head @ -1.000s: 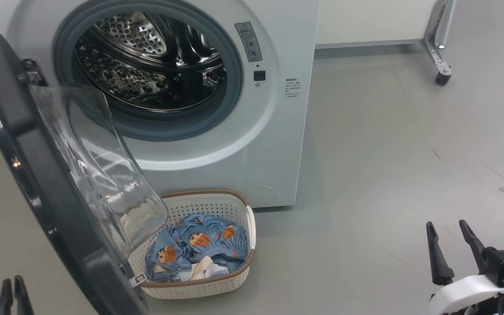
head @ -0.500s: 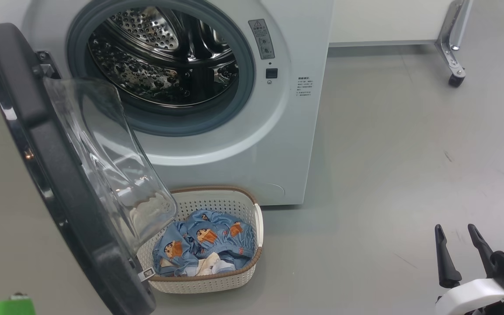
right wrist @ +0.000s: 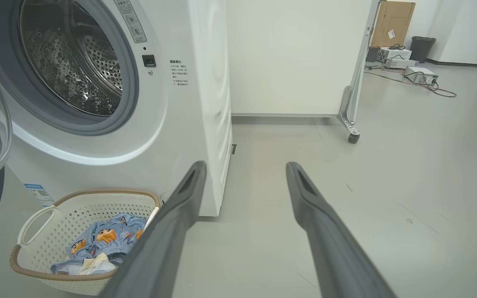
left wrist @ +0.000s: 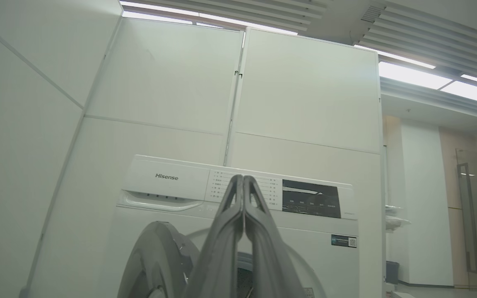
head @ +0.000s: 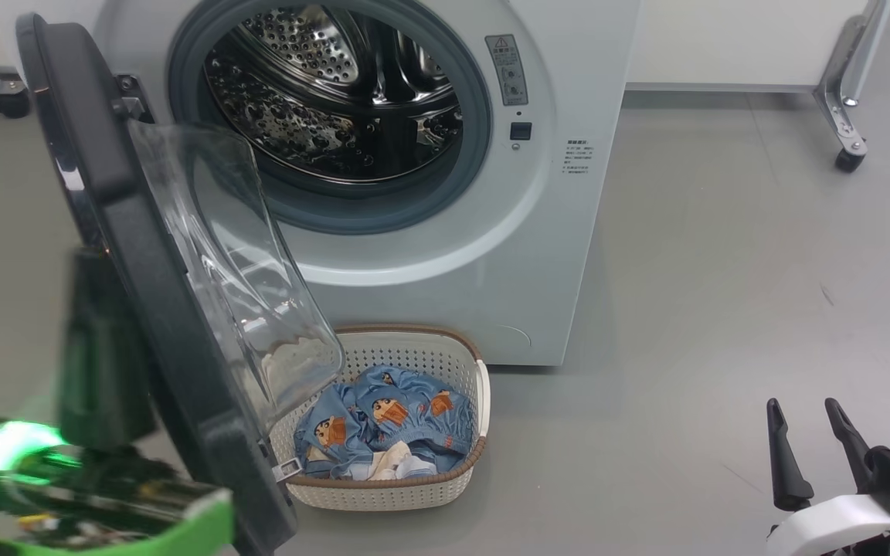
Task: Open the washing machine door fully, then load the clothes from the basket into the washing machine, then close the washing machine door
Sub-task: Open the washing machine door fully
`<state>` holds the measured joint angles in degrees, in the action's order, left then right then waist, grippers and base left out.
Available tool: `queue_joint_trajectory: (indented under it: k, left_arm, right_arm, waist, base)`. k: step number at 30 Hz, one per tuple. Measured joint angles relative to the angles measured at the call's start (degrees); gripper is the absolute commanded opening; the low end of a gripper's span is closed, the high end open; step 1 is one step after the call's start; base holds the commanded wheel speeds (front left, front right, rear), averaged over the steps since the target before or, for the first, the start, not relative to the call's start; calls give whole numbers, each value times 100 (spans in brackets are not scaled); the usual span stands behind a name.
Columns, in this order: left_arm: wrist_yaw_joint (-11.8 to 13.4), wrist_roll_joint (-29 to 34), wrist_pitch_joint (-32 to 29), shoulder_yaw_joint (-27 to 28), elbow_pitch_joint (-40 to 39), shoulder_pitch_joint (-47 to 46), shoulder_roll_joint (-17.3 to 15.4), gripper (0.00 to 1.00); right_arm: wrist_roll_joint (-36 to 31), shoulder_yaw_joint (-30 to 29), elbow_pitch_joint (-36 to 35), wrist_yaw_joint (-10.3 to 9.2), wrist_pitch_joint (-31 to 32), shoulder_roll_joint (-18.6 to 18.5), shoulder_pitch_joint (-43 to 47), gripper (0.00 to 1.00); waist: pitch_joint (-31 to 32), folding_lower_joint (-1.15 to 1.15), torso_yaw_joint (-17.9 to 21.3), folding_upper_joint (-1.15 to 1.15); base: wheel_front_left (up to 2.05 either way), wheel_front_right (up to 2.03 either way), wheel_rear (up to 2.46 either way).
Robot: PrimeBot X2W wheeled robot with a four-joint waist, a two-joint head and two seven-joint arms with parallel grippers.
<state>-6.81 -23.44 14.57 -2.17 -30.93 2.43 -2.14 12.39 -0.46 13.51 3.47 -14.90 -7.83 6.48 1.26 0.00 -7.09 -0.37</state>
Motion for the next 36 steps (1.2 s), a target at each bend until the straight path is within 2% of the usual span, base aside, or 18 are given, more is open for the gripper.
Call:
queue_joint_trajectory:
  k: [2,4,9,13,21,27,36]
  left_arm:
    - [-31,-174,-192,-694,31,169,0,0]
    - [-31,-327,-492,-1155,236,414,-12,0]
    - [-30,-560,-968,-1707,747,926,-71,0]
    - [-21,-598,-1162,-1770,1051,1004,-76,0]
    - [315,-265,-1251,-1457,1333,1050,-82,0]
    - [441,-211,-1258,-1458,1355,1043,-81,0]
    - [769,-127,-1385,-1519,1448,1028,-82,0]
  right_arm:
    - [-12,-13,10,2,0,35,3,100]
    - [-65,13,19,54,0,68,1,100]
    - [-144,74,56,112,0,153,-4,100]
    - [-152,47,74,120,0,170,-5,100]
    - [-194,23,160,179,0,242,-10,100]
    - [-194,-123,163,180,0,253,-8,100]
    - [-196,-293,162,202,0,320,-1,100]
  waist:
    - [8,0,-49,0]
    - [16,0,-90,0]
    - [23,0,-102,0]
    - [20,0,-94,0]
    - [30,0,39,0]
    - [24,0,73,0]
    - [10,0,-40,0]
  base:
    - [0,0,0]
    - [0,0,0]
    - [0,0,0]
    - [0,0,0]
    - [0,0,0]
    - [0,0,0]
    - [0,0,0]
